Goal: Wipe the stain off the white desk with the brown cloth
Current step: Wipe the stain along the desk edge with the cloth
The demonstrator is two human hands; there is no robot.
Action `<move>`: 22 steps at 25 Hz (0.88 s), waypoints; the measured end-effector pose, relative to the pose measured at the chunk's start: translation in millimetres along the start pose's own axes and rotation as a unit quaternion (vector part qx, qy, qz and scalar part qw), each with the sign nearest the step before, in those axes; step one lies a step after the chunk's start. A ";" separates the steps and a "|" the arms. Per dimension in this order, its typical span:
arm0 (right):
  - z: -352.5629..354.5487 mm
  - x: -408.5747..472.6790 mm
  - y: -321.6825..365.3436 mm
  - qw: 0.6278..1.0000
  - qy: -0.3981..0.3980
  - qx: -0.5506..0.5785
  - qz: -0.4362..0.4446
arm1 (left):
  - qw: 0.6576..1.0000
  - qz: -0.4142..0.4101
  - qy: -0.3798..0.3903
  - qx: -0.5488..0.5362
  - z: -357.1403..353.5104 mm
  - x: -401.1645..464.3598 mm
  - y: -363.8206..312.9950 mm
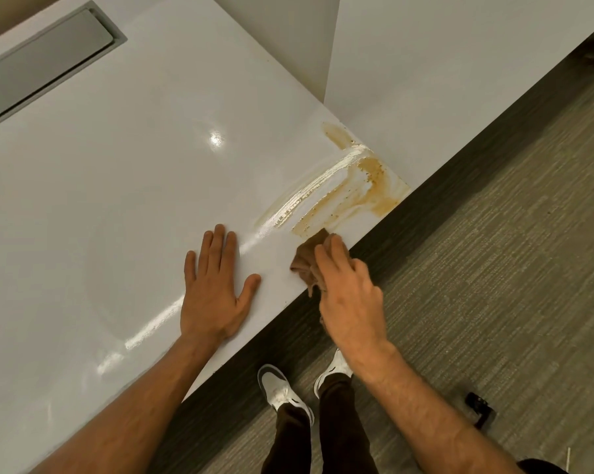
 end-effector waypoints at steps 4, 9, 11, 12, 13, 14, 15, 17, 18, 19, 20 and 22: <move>-24.8 -30.2 43.0 0.996 0.074 -0.016 0.037 | 1.000 -0.005 0.007 -0.010 -1.4 -2.2 0.0; -41.5 -58.7 79.9 0.987 0.136 0.000 0.089 | 1.000 -0.005 0.014 -0.014 -1.6 -2.9 2.0; -30.2 -51.9 72.7 0.984 0.132 0.063 0.098 | 1.000 -0.009 0.014 -0.026 1.4 -1.7 0.5; -22.9 -44.5 59.4 0.979 0.143 0.128 0.071 | 0.999 -0.013 0.013 -0.050 2.4 -1.6 -1.3; -17.7 -36.4 42.2 0.960 0.174 0.217 0.018 | 0.995 -0.009 0.009 -0.096 5.2 -1.8 -0.5; -13.9 -30.6 25.4 0.925 0.211 0.314 -0.044 | 0.987 0.004 0.007 -0.158 9.7 -1.6 3.9; -7.0 -25.2 10.4 0.896 0.213 0.378 -0.090 | 0.978 0.013 0.007 -0.209 13.5 -2.2 11.8; 11.7 -11.7 -9.8 0.907 0.138 0.384 -0.104 | 0.978 -0.003 -0.003 -0.209 24.0 -3.8 32.9; 15.7 -8.2 -12.3 0.935 0.095 0.331 -0.087 | 0.986 -0.021 -0.008 -0.166 28.4 -5.8 45.1; 16.7 -6.9 -8.6 0.963 0.059 0.255 -0.063 | 0.992 -0.030 -0.011 -0.120 31.0 -8.3 56.8; 12.8 -7.6 -0.5 0.984 0.033 0.169 -0.039 | 0.996 -0.026 -0.004 -0.087 31.9 -10.6 67.1; -4.5 -17.0 22.3 0.999 0.023 0.042 -0.008 | 0.998 -0.018 0.013 -0.062 27.3 -15.0 76.3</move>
Point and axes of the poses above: each hand's wrist, its own x-axis towards the middle knuckle, its own z-axis out of the back of the hand, y = z × x, the point moved 8 cm from there along x, towards the middle knuckle, and after that the axes turned 2 degrees about -y, right-handed, at the moved point
